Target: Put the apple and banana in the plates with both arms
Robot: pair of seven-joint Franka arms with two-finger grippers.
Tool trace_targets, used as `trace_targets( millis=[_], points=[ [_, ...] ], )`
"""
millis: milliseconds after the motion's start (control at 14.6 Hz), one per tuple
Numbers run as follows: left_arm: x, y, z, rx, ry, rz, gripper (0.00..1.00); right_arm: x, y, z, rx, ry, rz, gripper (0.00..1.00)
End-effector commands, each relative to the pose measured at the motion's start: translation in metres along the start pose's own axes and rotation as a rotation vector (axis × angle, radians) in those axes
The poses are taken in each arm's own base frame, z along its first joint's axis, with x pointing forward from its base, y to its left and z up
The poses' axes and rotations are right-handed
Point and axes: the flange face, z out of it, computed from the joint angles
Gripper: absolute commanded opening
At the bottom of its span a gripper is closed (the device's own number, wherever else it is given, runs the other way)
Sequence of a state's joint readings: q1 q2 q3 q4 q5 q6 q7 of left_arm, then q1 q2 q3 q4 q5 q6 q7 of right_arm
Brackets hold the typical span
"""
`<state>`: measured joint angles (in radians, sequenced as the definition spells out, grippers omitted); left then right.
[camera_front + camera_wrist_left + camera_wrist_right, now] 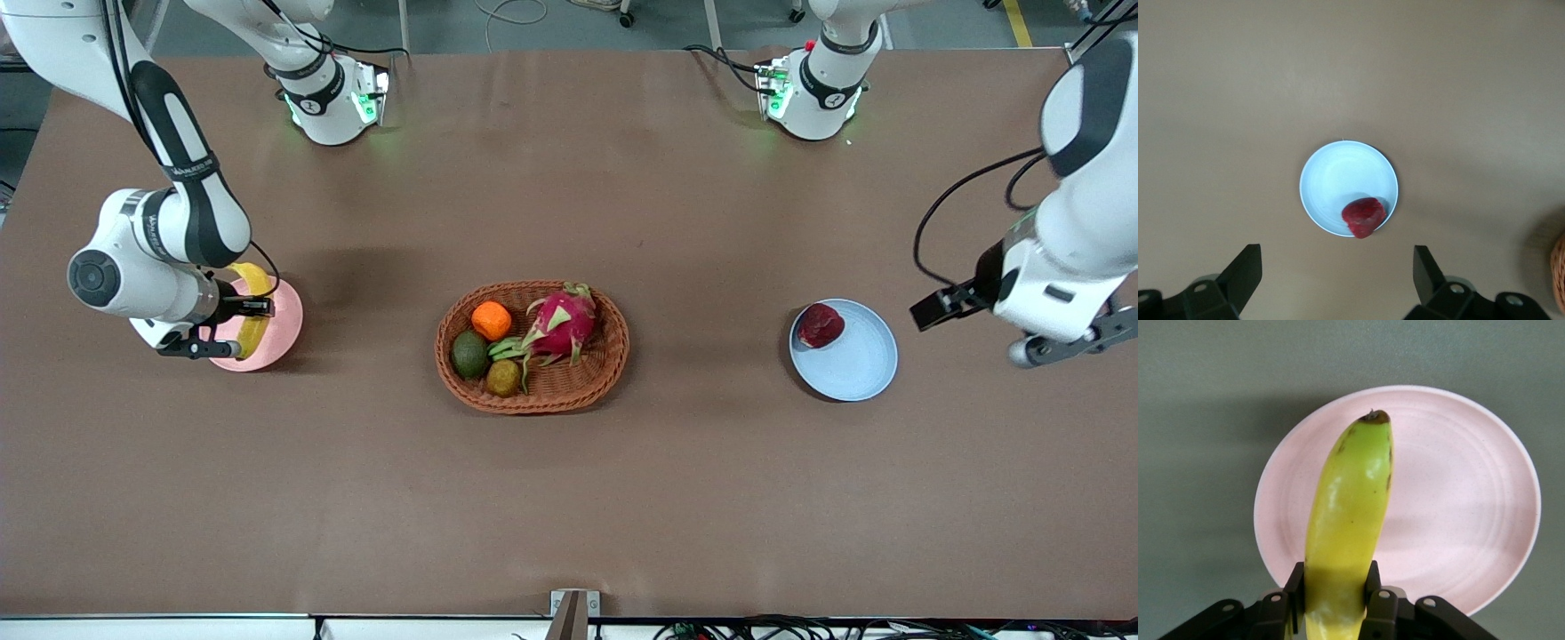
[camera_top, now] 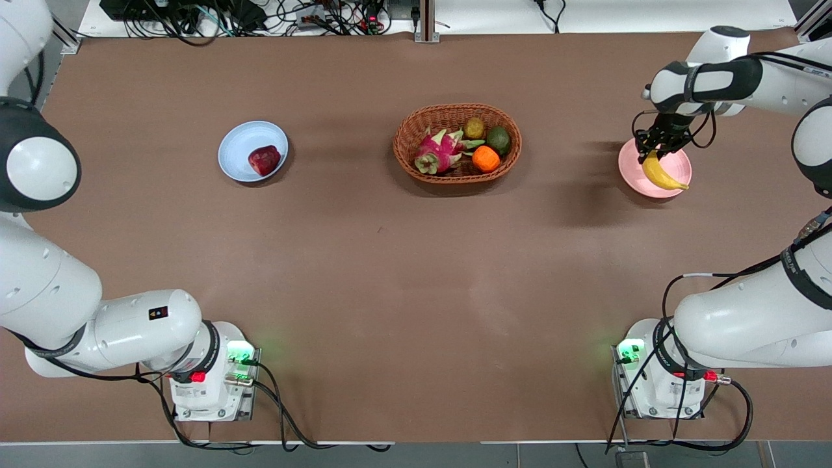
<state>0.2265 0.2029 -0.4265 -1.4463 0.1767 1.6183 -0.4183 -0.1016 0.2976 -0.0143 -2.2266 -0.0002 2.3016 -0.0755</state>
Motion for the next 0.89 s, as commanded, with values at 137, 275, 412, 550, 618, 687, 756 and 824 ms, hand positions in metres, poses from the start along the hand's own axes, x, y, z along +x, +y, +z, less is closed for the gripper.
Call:
trace_targets(
  millis=[137,275,412,550,618,687,756,824],
  points=[
    [-0.053,-0.017,-0.072,-0.002,0.024,0.176,1.00,-0.014,0.013,0.000,-0.007,0.032,0.027,1.00],
    [-0.071,-0.029,-0.080,-0.027,0.016,0.201,1.00,-0.013,0.012,-0.052,-0.010,0.062,0.028,1.00],
    [-0.085,-0.045,-0.081,-0.080,-0.011,0.187,1.00,-0.007,0.015,-0.130,-0.011,0.077,0.034,1.00],
    [-0.095,-0.046,-0.083,-0.076,-0.017,0.181,1.00,0.002,0.015,-0.219,-0.009,0.072,0.049,1.00],
    [-0.099,-0.044,-0.084,-0.073,-0.026,0.177,1.00,0.002,0.013,-0.260,-0.010,0.085,0.080,1.00],
    [-0.104,-0.039,-0.087,-0.071,-0.025,0.186,1.00,-0.001,0.005,-0.298,-0.012,0.110,0.112,1.00],
    [-0.107,-0.038,-0.086,-0.067,-0.029,0.190,1.00,-0.005,-0.002,-0.326,-0.011,0.135,0.136,1.00],
    [-0.109,-0.037,-0.087,-0.066,-0.028,0.193,1.00,-0.010,-0.007,-0.351,-0.004,0.152,0.123,1.00]
  ],
)
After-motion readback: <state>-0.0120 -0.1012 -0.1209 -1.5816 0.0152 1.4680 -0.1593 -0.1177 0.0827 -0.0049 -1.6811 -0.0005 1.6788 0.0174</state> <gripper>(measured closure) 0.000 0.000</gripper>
